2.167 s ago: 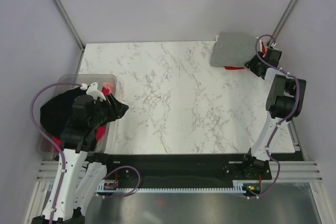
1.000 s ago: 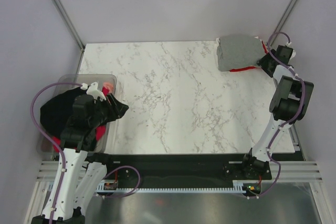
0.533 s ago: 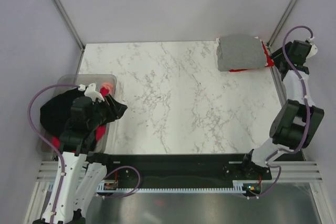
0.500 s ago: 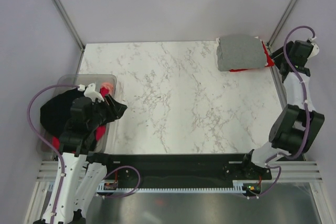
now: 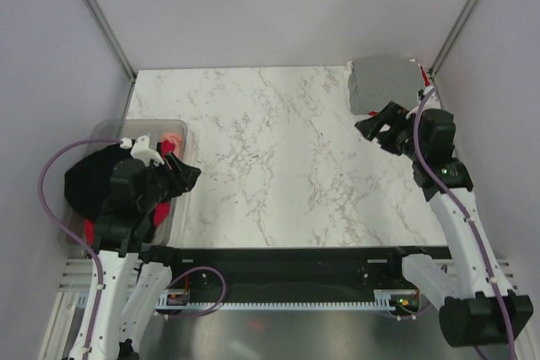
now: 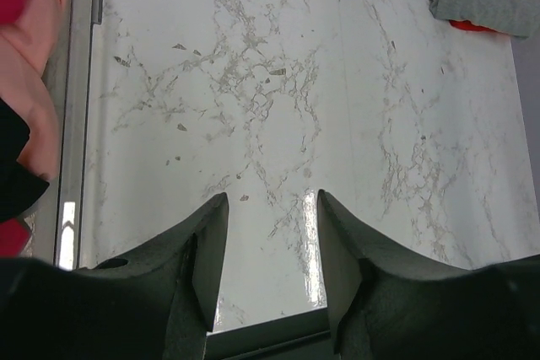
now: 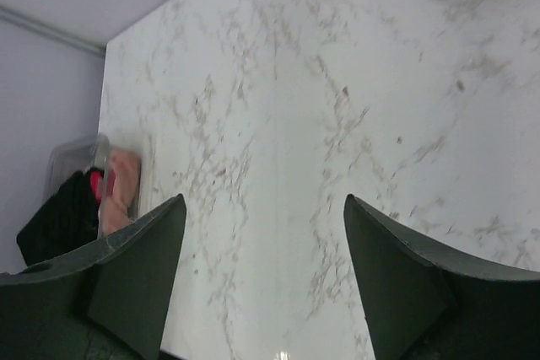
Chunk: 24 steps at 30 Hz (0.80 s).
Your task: Fold and stack the t-shirts
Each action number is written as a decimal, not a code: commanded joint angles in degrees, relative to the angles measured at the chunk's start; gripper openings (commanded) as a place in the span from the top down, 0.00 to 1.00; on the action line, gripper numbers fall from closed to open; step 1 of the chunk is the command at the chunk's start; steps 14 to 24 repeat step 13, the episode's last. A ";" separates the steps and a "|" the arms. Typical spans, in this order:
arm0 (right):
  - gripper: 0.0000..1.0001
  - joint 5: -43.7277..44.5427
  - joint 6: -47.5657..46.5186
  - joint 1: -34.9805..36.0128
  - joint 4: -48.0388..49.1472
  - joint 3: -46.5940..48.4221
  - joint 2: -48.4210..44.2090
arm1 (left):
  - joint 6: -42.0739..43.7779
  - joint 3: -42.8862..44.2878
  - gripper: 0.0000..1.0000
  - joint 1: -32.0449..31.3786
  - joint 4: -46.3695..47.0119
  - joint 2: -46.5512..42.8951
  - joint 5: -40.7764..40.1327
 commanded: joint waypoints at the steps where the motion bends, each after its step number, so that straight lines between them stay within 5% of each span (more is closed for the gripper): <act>1: 0.15 -1.02 1.43 3.83 -4.34 -6.94 -8.24 | 1.06 0.14 0.47 0.31 1.18 -0.18 -1.25; 10: 0.09 0.39 7.23 3.84 -6.45 -12.76 -23.20 | 0.88 0.05 0.47 0.31 1.09 0.61 -1.07; 11: 0.02 0.74 7.76 3.84 -6.71 -13.46 -23.99 | 0.97 0.05 0.47 0.31 1.09 0.52 -1.08; 24: 0.02 2.75 8.20 3.84 -8.38 -12.69 -23.91 | 0.88 -0.04 0.47 0.31 1.09 0.52 -1.16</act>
